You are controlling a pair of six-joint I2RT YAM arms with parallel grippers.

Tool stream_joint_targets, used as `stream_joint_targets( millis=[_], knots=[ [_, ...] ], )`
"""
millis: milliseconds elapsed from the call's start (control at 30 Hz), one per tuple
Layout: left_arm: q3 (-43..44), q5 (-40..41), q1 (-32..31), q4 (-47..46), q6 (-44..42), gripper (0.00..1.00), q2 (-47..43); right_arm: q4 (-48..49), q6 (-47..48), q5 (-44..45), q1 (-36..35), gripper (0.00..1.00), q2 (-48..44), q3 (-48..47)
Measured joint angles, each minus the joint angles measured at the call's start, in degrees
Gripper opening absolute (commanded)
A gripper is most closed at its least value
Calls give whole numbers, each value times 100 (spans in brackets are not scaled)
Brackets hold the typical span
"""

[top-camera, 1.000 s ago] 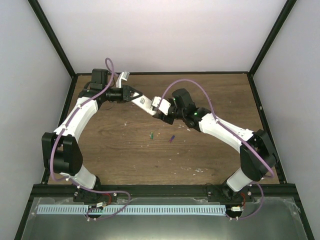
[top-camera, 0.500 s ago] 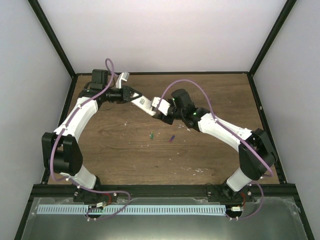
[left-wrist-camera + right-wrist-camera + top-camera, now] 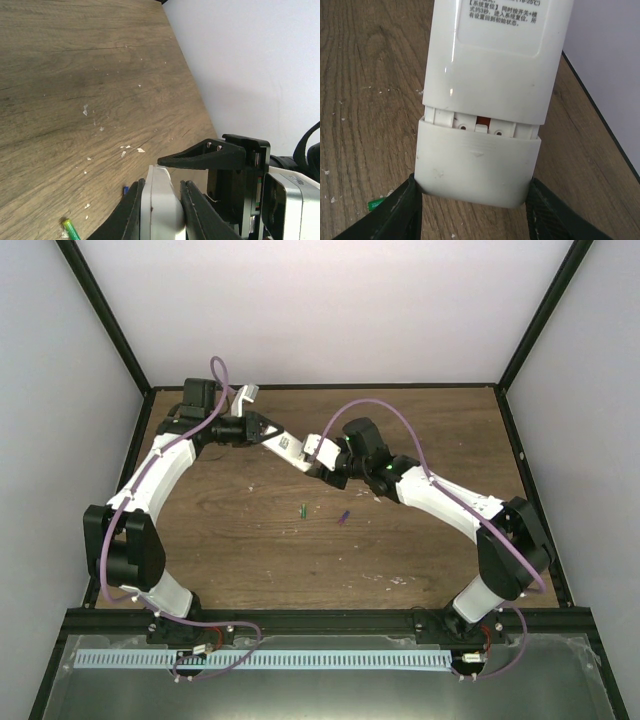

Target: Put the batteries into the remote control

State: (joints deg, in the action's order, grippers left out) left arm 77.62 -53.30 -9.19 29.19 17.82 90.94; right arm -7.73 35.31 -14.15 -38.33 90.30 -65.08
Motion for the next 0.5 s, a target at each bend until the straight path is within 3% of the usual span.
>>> stream_joint_targets(
  millis=[367, 433, 500],
  knots=[
    [120, 195, 321, 24, -15, 0, -4, -568, 129, 400, 348, 29, 98, 271],
    [120, 203, 315, 31, -15, 0, -4, -599, 129, 444, 354, 36, 98, 289],
    [120, 203, 315, 28, -15, 0, -4, -597, 96, 470, 354, 51, 98, 291]
  ],
)
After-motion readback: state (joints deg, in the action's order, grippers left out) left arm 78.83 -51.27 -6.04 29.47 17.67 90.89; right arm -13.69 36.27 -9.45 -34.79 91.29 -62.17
